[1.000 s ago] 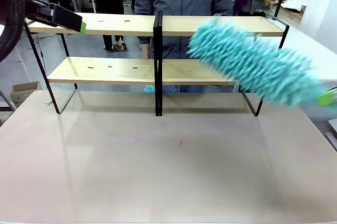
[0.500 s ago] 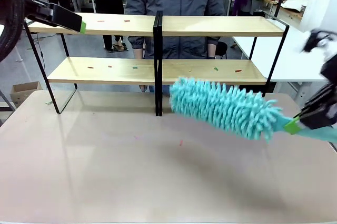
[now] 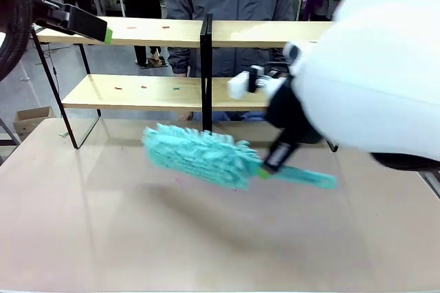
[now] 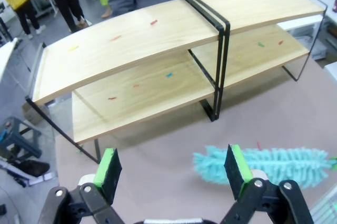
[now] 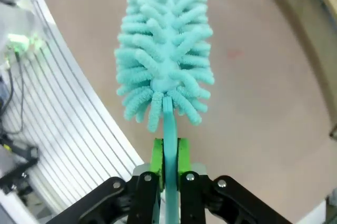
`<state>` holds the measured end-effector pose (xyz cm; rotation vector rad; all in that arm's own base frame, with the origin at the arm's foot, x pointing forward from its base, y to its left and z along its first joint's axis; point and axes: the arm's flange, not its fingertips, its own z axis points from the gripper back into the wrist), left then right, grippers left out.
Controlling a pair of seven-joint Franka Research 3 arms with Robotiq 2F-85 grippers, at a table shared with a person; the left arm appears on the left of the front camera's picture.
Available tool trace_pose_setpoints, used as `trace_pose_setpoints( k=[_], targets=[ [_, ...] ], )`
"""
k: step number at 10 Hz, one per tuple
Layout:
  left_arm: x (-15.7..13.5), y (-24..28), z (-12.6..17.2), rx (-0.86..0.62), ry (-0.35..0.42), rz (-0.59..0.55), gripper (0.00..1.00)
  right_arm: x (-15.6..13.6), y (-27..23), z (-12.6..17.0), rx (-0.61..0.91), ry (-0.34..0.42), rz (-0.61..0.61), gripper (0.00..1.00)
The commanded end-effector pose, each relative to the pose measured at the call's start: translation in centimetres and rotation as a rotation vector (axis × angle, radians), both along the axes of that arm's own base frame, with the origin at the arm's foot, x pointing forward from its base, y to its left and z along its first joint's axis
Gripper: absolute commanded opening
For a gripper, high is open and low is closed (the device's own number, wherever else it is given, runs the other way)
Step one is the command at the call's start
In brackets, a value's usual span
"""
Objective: Clean the shelves.
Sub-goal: Clean another randomly selected level of the Shelf with the Duster.
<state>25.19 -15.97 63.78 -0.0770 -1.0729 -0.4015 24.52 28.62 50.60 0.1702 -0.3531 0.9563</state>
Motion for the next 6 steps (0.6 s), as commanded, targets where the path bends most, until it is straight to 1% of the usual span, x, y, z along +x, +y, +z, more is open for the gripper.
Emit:
trace_pose_setpoints(
  k=[1,2,3,4,5,6],
  targets=[
    [-0.1,0.1,0.1,0.006,-0.003,0.009,1.00,-0.7,-3.4,0.3,-0.054,0.013,-0.012,0.12],
    [-0.1,0.1,0.1,0.006,-0.003,0.009,1.00,-0.7,-3.4,0.3,-0.054,0.013,-0.012,0.12],
    [-0.1,0.1,0.1,0.006,-0.003,0.009,1.00,0.3,0.7,-0.5,-0.008,0.005,0.009,0.12],
    [-0.1,0.1,0.1,0.006,-0.003,0.009,1.00,0.3,1.2,-0.9,0.025,-0.066,-0.045,0.12],
    [-0.1,0.1,0.1,0.006,-0.003,0.009,1.00,1.0,2.9,-0.7,0.081,-0.140,-0.054,0.12],
    [-0.1,0.1,0.1,0.006,-0.003,0.009,1.00,2.2,5.3,-0.5,0.088,-0.191,-0.111,0.12]
  ],
)
